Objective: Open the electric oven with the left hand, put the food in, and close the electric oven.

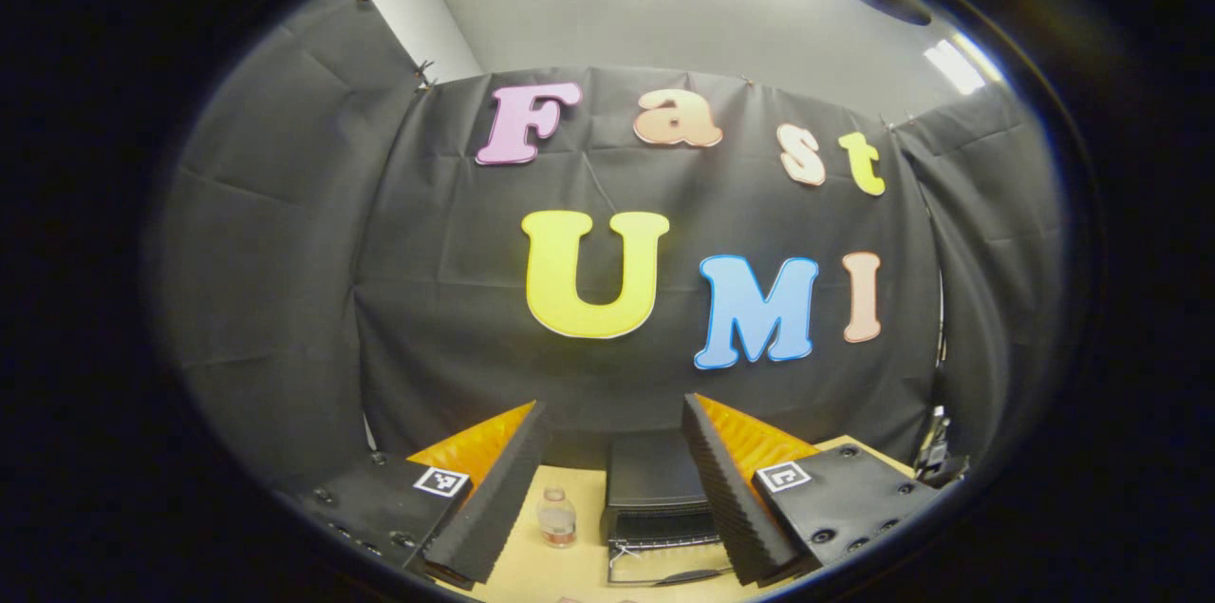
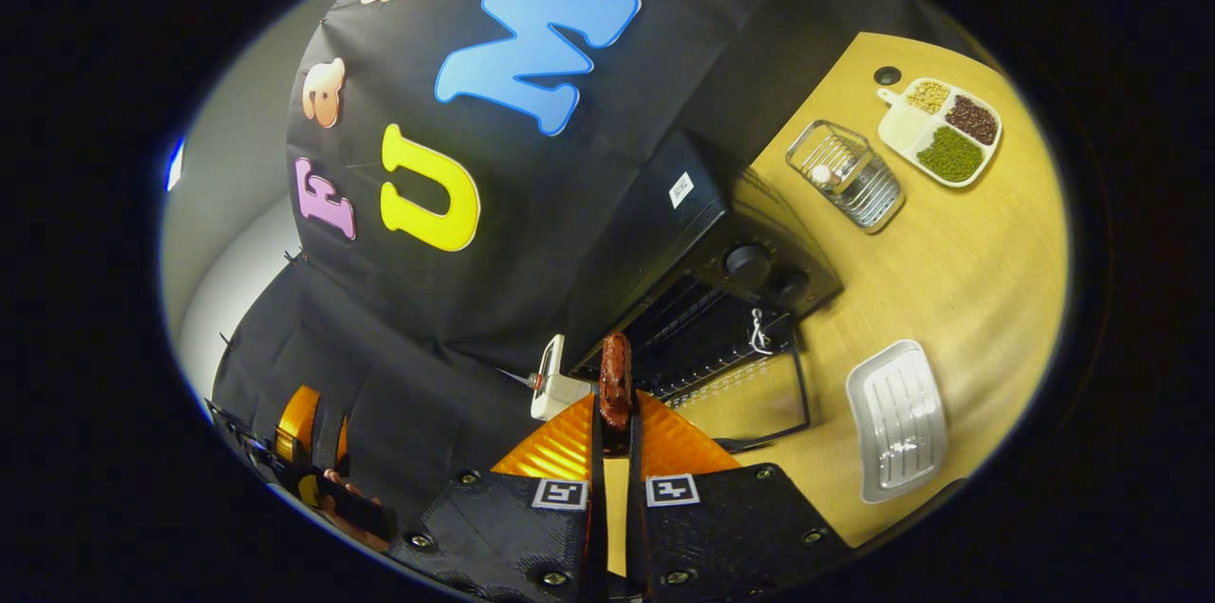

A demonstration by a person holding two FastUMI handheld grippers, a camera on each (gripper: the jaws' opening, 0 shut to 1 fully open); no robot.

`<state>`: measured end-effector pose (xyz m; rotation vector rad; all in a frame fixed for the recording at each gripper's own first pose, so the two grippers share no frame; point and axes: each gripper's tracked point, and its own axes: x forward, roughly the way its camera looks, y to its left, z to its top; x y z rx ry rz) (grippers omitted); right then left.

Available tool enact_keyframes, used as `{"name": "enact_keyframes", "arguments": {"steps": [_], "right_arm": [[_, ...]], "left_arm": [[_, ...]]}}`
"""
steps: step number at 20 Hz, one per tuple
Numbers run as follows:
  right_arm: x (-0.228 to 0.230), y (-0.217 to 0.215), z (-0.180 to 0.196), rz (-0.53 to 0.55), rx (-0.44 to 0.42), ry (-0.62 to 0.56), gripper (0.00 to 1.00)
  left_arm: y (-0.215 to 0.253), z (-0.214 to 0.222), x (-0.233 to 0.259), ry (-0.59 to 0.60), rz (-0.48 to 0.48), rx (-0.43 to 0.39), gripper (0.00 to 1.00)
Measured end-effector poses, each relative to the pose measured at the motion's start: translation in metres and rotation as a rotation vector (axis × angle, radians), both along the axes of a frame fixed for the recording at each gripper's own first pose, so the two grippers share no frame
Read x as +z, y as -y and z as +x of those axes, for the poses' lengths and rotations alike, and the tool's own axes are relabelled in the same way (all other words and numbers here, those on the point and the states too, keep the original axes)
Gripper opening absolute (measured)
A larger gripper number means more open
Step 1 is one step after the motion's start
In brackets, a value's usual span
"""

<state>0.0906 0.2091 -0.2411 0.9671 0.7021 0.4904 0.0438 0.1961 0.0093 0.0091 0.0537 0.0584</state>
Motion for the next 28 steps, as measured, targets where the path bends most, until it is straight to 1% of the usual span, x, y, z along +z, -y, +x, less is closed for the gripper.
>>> {"name": "enact_keyframes", "arguments": {"steps": [1,2,6,9,10,13,14,15,16,18,19,20,21,22,23,24,25,26,27,28], "right_arm": [[-0.004,-0.011,0.008,0.001,-0.001,-0.002,0.08],[-0.01,-0.022,0.017,-0.002,-0.002,-0.007,0.08],[-0.04,-0.061,0.047,-0.02,-0.023,-0.042,0.08],[-0.066,-0.081,0.069,-0.029,-0.068,-0.089,0.08],[-0.074,-0.085,0.076,-0.031,-0.088,-0.104,0.08],[-0.092,-0.092,0.096,-0.038,-0.156,-0.127,0.08],[-0.097,-0.092,0.102,-0.041,-0.178,-0.133,0.08],[-0.101,-0.093,0.109,-0.043,-0.197,-0.135,0.08],[-0.105,-0.092,0.117,-0.05,-0.214,-0.134,0.08],[-0.11,-0.091,0.127,-0.058,-0.24,-0.128,0.08],[-0.111,-0.091,0.13,-0.066,-0.248,-0.126,0.08],[-0.112,-0.09,0.134,-0.083,-0.256,-0.122,0.08],[-0.116,-0.09,0.137,-0.112,-0.26,-0.128,0.08],[-0.121,-0.086,0.138,-0.162,-0.267,-0.138,0.09],[-0.123,-0.083,0.138,-0.205,-0.272,-0.135,0.14],[-0.13,-0.078,0.138,-0.263,-0.283,-0.151,0.15],[-0.131,-0.074,0.139,-0.281,-0.287,-0.144,0.23],[-0.133,-0.072,0.142,-0.301,-0.294,-0.144,0.25],[-0.133,-0.065,0.139,-0.327,-0.302,-0.141,0.31],[-0.132,-0.06,0.139,-0.354,-0.302,-0.137,0.34]], "left_arm": [[-0.004,-0.002,0.001,-0.001,-0.002,0.0,0.94],[-0.008,-0.003,0.001,-0.002,-0.005,0.001,0.98],[-0.023,-0.008,-0.005,-0.017,-0.006,-0.001,0.98],[-0.037,-0.009,-0.012,-0.035,-0.006,0.004,0.97],[-0.043,-0.011,-0.013,-0.04,-0.009,0.007,0.94],[-0.063,-0.012,-0.017,-0.054,-0.015,0.026,0.94],[-0.069,-0.012,-0.019,-0.06,-0.017,0.032,0.97],[-0.075,-0.012,-0.021,-0.066,-0.02,0.039,0.97],[-0.08,-0.012,-0.023,-0.073,-0.021,0.044,0.94],[-0.088,-0.013,-0.026,-0.082,-0.023,0.053,0.95],[-0.091,-0.013,-0.028,-0.088,-0.024,0.055,0.98],[-0.092,-0.012,-0.032,-0.093,-0.024,0.058,0.95],[-0.092,-0.008,-0.034,-0.096,-0.025,0.06,0.95],[-0.092,-0.006,-0.035,-0.097,-0.027,0.06,0.95],[-0.092,-0.004,-0.035,-0.097,-0.031,0.057,0.98],[-0.091,-0.003,-0.035,-0.096,-0.032,0.054,0.95],[-0.09,-0.002,-0.032,-0.095,-0.031,0.051,0.95],[-0.087,0.0,-0.032,-0.093,-0.03,0.045,0.95],[-0.083,0.003,-0.033,-0.093,-0.025,0.037,0.95],[-0.08,0.006,-0.035,-0.093,-0.019,0.032,0.98]]}}
